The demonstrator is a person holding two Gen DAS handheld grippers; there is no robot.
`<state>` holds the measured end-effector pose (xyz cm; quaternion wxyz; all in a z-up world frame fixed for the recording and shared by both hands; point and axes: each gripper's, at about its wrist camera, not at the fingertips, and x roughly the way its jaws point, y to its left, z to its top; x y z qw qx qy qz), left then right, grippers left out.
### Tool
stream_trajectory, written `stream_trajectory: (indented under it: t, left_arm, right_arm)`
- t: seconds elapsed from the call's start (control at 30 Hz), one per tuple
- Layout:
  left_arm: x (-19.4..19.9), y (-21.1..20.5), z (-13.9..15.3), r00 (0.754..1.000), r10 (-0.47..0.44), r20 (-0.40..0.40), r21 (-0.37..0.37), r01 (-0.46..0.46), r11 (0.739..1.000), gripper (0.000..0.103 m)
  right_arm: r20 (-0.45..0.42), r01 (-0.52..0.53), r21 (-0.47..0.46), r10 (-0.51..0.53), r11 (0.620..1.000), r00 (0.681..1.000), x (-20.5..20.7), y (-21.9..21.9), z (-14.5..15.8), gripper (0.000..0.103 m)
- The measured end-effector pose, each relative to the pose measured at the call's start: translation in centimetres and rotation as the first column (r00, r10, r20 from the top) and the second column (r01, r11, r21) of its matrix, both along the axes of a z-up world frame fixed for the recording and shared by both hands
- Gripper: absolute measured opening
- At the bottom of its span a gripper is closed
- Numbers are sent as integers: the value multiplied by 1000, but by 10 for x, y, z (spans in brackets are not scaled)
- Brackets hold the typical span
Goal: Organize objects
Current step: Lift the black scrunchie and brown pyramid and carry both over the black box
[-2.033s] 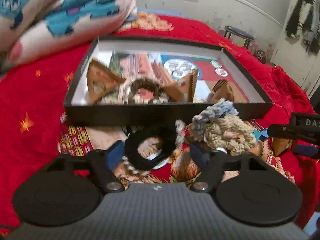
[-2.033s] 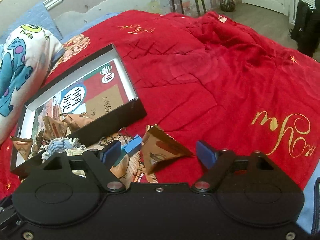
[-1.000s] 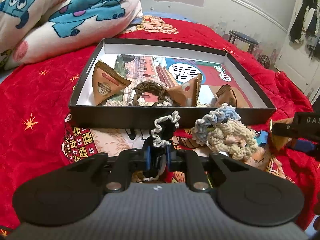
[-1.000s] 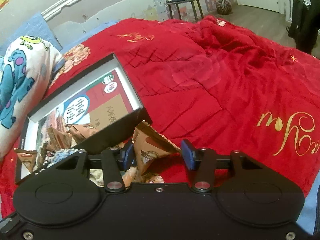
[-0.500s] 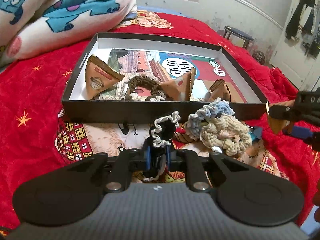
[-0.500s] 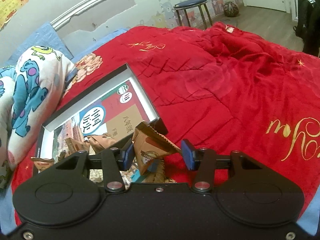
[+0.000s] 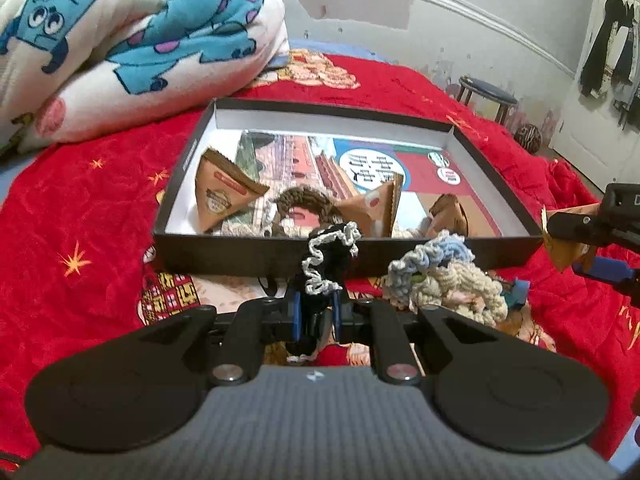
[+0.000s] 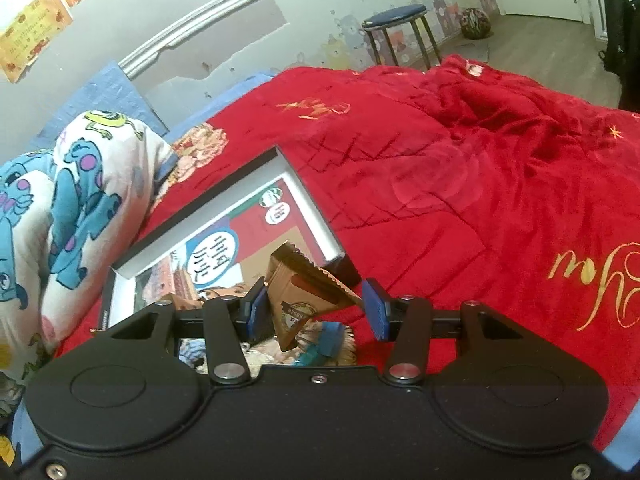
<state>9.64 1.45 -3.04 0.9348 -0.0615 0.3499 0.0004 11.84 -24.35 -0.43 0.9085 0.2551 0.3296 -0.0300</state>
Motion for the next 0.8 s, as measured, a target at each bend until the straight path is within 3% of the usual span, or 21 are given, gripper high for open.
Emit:
stream_trajectory:
  t: [0.8]
  left_arm:
    - [-4,16,35,990,21,137,-17,-19,1000,18]
  right_arm:
    - [156,-127,6,125,992,980,6,19,31,47]
